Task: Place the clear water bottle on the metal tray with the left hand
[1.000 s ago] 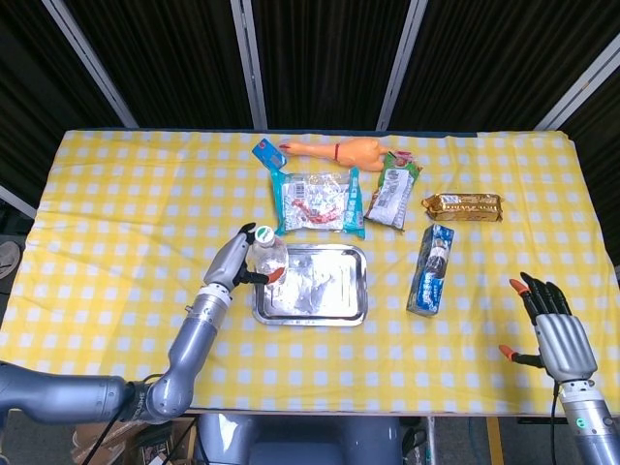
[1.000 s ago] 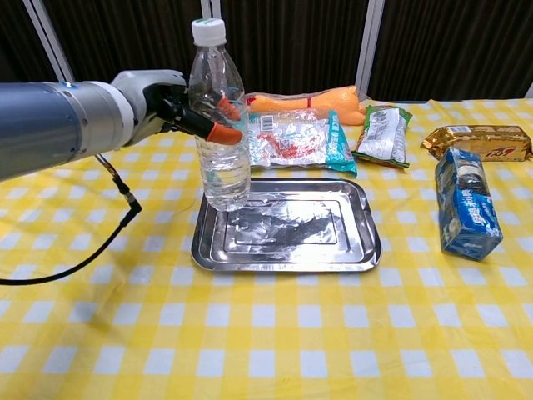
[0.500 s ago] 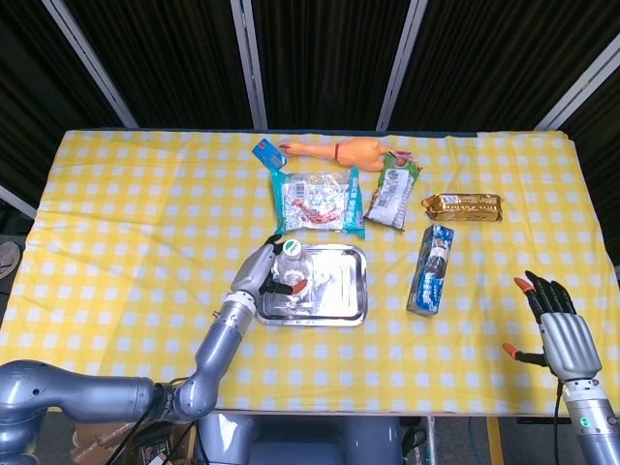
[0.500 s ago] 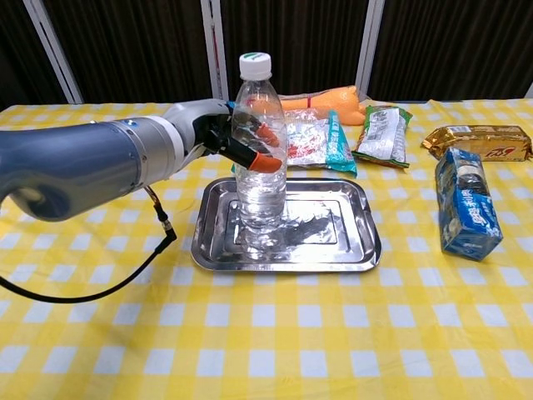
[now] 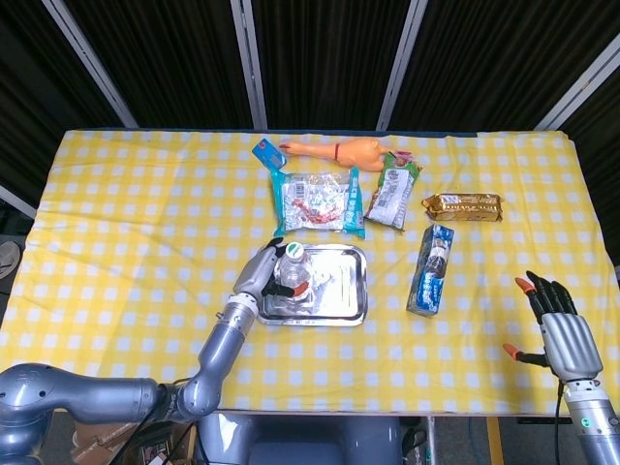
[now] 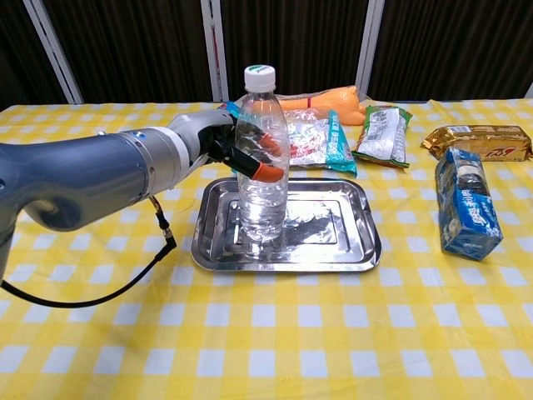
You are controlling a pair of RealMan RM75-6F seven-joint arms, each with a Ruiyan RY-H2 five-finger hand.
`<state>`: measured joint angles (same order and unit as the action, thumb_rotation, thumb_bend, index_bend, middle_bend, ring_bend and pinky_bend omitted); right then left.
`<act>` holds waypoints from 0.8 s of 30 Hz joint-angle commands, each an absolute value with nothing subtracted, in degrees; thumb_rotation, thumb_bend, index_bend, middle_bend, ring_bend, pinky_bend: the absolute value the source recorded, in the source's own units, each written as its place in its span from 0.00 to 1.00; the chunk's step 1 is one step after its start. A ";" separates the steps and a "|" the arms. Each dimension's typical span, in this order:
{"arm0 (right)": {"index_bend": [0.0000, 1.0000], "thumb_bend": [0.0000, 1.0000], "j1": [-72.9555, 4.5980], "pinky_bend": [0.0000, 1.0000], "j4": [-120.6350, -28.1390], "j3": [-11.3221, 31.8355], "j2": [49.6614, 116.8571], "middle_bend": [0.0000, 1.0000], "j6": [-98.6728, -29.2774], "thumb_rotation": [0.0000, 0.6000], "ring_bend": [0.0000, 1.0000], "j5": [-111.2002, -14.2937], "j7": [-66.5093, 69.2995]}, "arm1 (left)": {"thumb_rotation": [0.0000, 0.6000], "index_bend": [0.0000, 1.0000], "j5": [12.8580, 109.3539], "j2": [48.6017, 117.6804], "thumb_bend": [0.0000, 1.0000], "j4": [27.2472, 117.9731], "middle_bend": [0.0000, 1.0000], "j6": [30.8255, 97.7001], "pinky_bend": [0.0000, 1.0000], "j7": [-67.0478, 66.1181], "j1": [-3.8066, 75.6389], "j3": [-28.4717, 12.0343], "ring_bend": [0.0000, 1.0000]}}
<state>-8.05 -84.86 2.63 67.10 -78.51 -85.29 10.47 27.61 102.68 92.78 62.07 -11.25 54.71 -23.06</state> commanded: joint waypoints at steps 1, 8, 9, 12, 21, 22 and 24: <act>0.11 0.05 -8.01 0.00 -84.90 2.65 67.07 0.00 -78.61 1.00 0.05 -85.33 10.51 | 1.00 0.42 27.47 102.50 0.39 92.67 0.42 61.37 0.08 -11.82 54.59 -22.88 0.02; 0.11 0.05 -8.06 0.00 -84.96 2.58 66.94 0.00 -78.39 1.00 0.05 -85.38 11.11 | 1.00 0.30 25.88 101.11 0.31 93.70 0.32 59.79 0.08 -13.49 54.42 -22.73 0.00; 0.11 0.05 -8.05 0.00 -84.98 2.58 66.91 0.00 -78.44 1.00 0.05 -85.41 11.14 | 1.00 0.27 25.88 101.00 0.30 93.79 0.30 59.71 0.08 -13.53 54.37 -22.74 0.00; 0.11 0.05 -7.98 0.00 -85.01 2.64 66.86 0.00 -78.59 1.00 0.05 -85.37 11.13 | 1.00 0.21 26.12 100.36 0.24 94.21 0.23 58.99 0.07 -13.86 54.19 -22.42 0.00; 0.11 0.05 -8.08 0.00 -85.18 2.51 66.89 0.00 -78.24 1.00 0.05 -85.40 10.88 | 1.00 0.07 28.75 98.28 0.13 95.90 0.08 57.87 0.04 -13.20 53.16 -21.98 0.00; 0.11 0.05 -8.09 0.00 -85.24 2.51 66.86 0.00 -78.19 1.00 0.05 -85.38 10.88 | 1.00 0.06 29.06 98.02 0.12 96.06 0.07 57.72 0.04 -13.15 53.04 -21.84 0.00; 0.11 0.05 -8.08 0.00 -85.29 2.56 66.82 0.00 -78.25 1.00 0.05 -85.33 10.79 | 1.00 0.04 29.63 97.45 0.11 96.47 0.05 57.41 0.03 -12.95 52.76 -21.64 0.00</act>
<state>-8.09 -85.28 2.54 66.83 -78.24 -85.35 10.81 29.43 97.70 96.24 57.60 -13.09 52.94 -21.78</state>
